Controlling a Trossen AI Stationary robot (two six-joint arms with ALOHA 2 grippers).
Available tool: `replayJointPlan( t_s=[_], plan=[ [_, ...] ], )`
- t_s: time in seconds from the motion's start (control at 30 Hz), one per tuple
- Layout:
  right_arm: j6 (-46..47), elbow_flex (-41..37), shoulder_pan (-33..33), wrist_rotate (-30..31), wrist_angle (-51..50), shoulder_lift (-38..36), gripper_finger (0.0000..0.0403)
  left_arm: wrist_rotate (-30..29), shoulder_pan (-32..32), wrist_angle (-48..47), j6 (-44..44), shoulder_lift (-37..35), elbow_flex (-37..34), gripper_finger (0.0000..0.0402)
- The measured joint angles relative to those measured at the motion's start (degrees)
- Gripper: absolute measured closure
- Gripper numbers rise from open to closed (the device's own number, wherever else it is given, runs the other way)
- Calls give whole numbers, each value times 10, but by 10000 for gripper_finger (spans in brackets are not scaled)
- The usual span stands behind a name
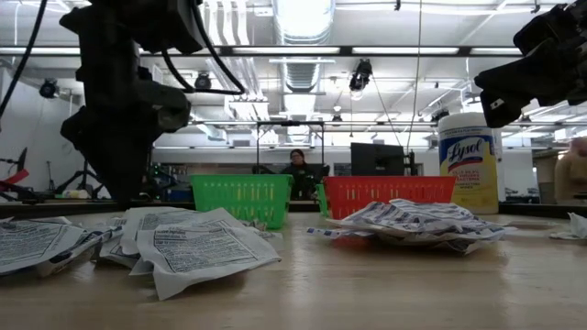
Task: Pick & Place First Aid Supplies
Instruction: Put the blue alcohol pad into the yellow bin
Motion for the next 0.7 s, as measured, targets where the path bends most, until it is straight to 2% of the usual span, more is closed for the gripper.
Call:
replayJointPlan(
  t_s=[0.3, 0.7],
  plan=[
    [0, 0, 0, 0, 0, 0, 374, 0, 0, 2, -6, 1, -4, 280],
    [0, 0, 0, 0, 0, 0, 374, 3, 0, 25, -7, 46, -17, 280]
  ],
)
